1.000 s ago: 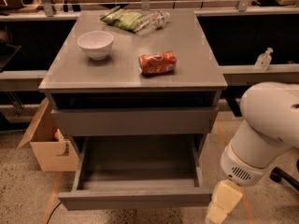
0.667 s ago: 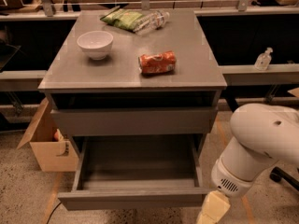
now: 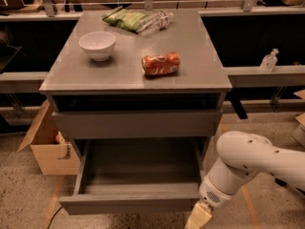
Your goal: Close middle drawer
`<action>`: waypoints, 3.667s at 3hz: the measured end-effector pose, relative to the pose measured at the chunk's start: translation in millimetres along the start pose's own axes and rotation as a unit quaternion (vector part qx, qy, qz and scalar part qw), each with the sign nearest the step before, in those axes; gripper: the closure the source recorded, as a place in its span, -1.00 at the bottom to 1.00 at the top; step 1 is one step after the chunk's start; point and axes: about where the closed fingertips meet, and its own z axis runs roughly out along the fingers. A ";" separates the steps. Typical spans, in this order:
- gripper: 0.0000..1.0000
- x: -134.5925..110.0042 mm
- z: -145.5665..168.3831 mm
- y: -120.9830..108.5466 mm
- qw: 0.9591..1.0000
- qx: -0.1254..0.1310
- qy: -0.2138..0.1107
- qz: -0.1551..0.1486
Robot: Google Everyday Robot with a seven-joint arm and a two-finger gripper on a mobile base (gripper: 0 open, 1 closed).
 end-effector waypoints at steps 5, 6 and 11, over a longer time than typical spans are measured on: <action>1.00 -25.4 115.9 -71.7 0.996 -0.037 -0.026 0.072; 1.00 -32.1 126.7 -76.9 0.994 -0.035 -0.057 0.086; 1.00 -112.2 141.5 -133.2 0.984 0.015 -0.161 0.069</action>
Offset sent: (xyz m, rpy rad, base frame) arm 0.0389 0.0126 -0.1261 0.0139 0.1018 -0.0992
